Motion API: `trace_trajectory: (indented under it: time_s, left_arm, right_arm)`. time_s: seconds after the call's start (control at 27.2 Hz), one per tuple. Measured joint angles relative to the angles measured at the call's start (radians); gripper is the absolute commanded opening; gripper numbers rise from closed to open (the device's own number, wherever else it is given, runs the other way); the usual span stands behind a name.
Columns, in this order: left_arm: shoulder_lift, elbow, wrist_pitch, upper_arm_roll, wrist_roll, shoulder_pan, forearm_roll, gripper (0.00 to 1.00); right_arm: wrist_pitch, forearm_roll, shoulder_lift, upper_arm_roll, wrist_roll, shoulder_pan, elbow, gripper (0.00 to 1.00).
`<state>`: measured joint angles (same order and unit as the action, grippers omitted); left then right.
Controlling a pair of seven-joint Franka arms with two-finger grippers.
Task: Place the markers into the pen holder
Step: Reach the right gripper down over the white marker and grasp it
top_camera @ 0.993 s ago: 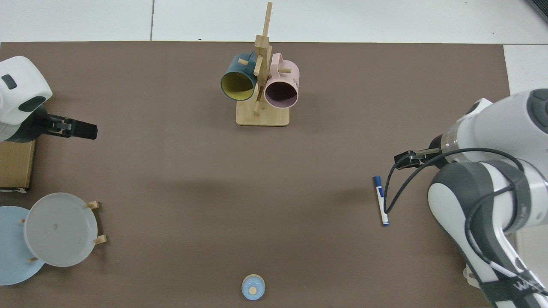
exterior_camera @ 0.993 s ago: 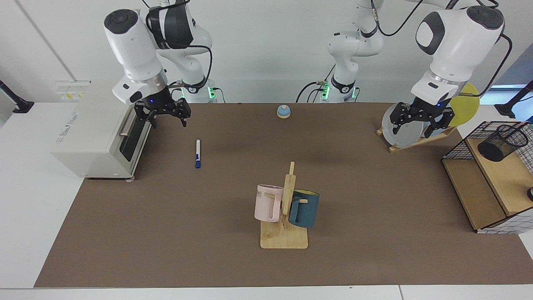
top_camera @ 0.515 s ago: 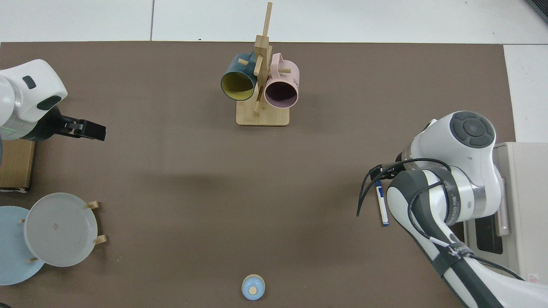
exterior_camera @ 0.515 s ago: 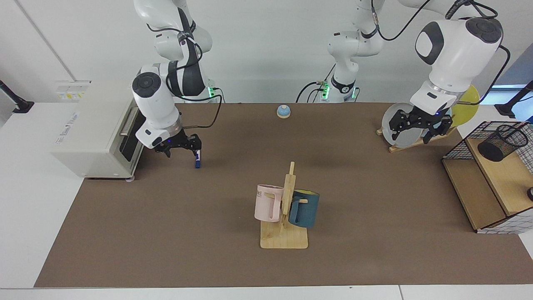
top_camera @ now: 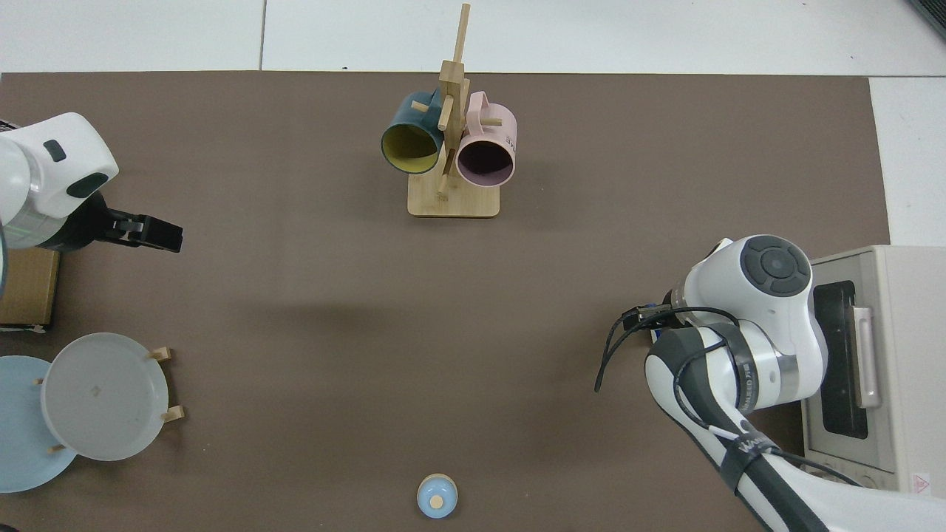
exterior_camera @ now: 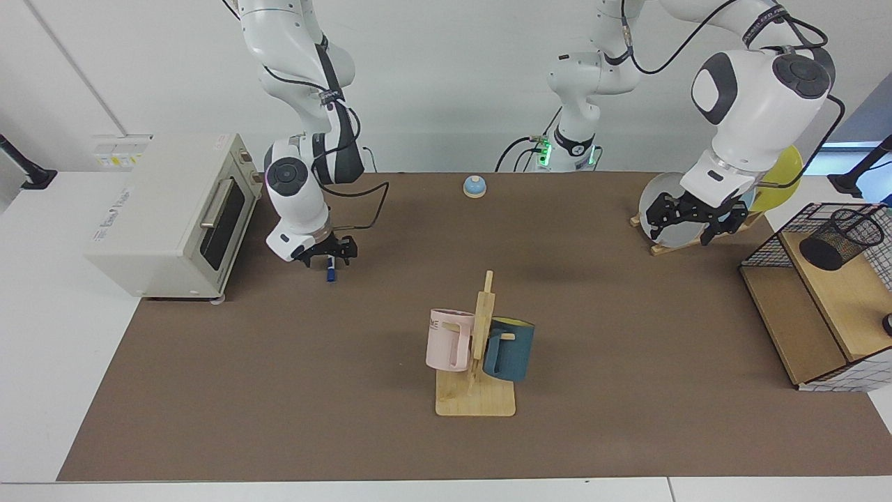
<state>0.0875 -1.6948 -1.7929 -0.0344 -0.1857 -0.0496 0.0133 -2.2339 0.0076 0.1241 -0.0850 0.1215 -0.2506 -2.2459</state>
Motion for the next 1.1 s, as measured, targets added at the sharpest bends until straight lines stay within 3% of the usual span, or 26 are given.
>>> trace_trajectory:
  time_s: [0.18,0.37,0.7,0.81,1.1]
  left_arm:
    - [-0.017,-0.038,-0.02,-0.008,-0.023,0.0,0.0,1.0]
    - [-0.035,-0.067,-0.036,-0.009,-0.037,0.0,0.0,1.0]
    - [-0.042,-0.076,-0.04,-0.009,-0.04,0.0,0.0,1.0]
    - [-0.043,-0.077,-0.04,-0.009,-0.041,0.0,0.0,1.0]
    - [-0.045,-0.079,-0.041,-0.009,-0.067,0.0,0.0,1.0]
  right_arm:
    - [-0.004,0.0,0.003,-0.002,0.013,-0.003,-0.011,0.87]
    - [-0.021,0.0,0.003,-0.006,0.013,0.001,-0.026,0.54]
    - [-0.028,0.0,0.003,-0.006,0.013,0.003,-0.032,0.25]
    - [-0.028,0.0,0.003,-0.006,0.013,0.004,-0.032,0.0]
    - [-0.031,0.001,0.003,-0.006,0.021,0.004,-0.031,0.0]
